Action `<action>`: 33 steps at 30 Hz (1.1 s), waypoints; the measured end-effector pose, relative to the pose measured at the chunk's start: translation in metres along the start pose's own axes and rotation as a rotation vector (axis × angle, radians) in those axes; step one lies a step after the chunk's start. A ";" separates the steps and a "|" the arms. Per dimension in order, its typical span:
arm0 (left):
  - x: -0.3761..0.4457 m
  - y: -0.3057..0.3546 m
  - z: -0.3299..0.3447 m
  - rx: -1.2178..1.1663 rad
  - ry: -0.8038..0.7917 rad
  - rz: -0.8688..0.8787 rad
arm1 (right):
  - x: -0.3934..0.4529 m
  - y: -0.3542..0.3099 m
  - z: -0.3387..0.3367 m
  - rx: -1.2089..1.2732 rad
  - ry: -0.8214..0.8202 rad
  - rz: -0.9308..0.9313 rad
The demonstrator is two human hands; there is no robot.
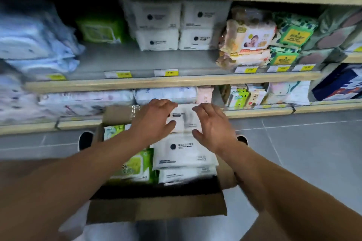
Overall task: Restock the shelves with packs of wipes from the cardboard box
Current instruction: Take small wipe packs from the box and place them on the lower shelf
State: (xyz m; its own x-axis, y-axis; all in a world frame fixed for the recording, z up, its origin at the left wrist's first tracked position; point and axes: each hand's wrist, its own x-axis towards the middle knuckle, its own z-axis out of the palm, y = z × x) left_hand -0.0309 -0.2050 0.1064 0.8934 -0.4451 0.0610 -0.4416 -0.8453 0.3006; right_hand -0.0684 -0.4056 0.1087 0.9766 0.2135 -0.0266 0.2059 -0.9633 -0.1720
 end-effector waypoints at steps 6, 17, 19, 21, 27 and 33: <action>-0.068 -0.093 -0.013 0.065 -0.050 -0.141 | 0.030 -0.084 0.016 -0.012 -0.079 -0.178; -0.103 -0.206 0.017 0.036 -0.135 -0.254 | 0.092 -0.165 0.089 -0.095 -0.360 -0.254; -0.097 -0.219 0.030 0.021 -0.173 -0.253 | 0.101 -0.173 0.104 -0.121 -0.391 -0.240; -0.090 -0.229 0.044 0.017 -0.210 -0.249 | 0.111 -0.178 0.118 -0.141 -0.427 -0.226; -0.065 -0.250 0.080 0.031 -0.240 -0.213 | 0.140 -0.184 0.156 -0.196 -0.517 -0.141; -0.057 -0.267 0.106 0.058 -0.260 -0.224 | 0.156 -0.185 0.183 -0.245 -0.514 -0.112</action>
State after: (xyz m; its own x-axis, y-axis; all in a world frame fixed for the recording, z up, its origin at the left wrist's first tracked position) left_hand 0.0277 0.0146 -0.0779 0.9210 -0.3008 -0.2475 -0.2475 -0.9426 0.2243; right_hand 0.0345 -0.1644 -0.0439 0.8048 0.3087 -0.5069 0.3744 -0.9268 0.0300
